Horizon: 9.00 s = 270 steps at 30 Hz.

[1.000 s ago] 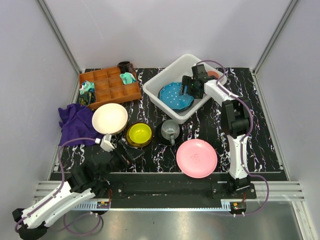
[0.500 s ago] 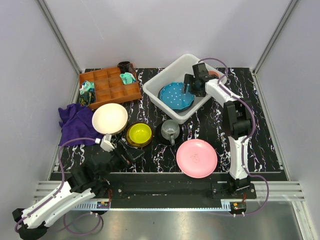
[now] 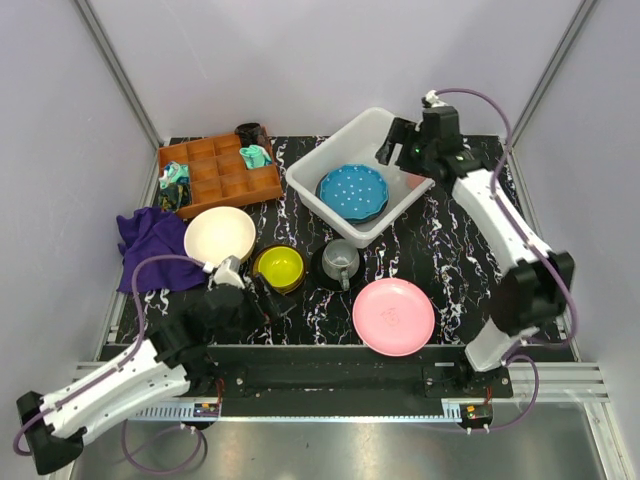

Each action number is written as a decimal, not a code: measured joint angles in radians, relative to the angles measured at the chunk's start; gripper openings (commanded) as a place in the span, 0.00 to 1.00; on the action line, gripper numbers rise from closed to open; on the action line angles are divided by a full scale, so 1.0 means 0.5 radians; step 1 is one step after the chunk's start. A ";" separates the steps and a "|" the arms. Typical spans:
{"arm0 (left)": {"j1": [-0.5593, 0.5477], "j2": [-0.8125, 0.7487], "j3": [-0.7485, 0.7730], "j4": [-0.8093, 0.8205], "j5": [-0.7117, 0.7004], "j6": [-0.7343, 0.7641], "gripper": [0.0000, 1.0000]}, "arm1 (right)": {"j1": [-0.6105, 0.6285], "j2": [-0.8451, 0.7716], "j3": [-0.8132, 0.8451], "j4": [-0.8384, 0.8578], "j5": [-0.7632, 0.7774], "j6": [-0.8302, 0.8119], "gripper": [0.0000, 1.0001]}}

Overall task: Place the mixed dishes into the plastic bin
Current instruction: Pick up the plate at the center of the board, then place the plate in the plastic bin, then pick up the bowl from the center of the board.

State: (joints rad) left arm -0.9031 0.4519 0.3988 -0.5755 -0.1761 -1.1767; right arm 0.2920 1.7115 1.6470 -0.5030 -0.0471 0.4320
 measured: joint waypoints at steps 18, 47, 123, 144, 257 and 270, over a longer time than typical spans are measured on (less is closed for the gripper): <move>-0.397 1.201 0.181 0.814 -0.060 0.219 0.95 | 0.002 -1.489 -1.238 -0.127 -0.173 0.257 0.89; -0.652 2.177 0.428 1.648 -0.127 -0.071 0.47 | 0.002 -1.782 -1.525 -0.381 -0.192 0.304 0.89; -0.748 2.418 0.595 1.514 -0.187 -0.178 0.00 | 0.002 -1.745 -1.523 -0.349 -0.226 0.306 0.90; -0.848 1.711 0.792 0.644 -0.515 -0.005 0.00 | 0.002 -1.600 -1.205 -0.331 0.050 0.224 0.90; 0.900 1.409 1.312 0.098 -0.149 1.131 0.92 | 0.003 -1.834 -1.408 -0.594 -0.050 0.192 0.89; 1.018 0.664 0.890 -0.131 -0.398 0.949 0.92 | 0.088 -1.460 -1.180 -0.438 -0.230 0.183 0.89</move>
State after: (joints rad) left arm -0.3943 0.7837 0.8440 -0.6411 -0.3752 -0.7021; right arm 0.3359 0.9817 1.0569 -0.7219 -0.1619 0.5236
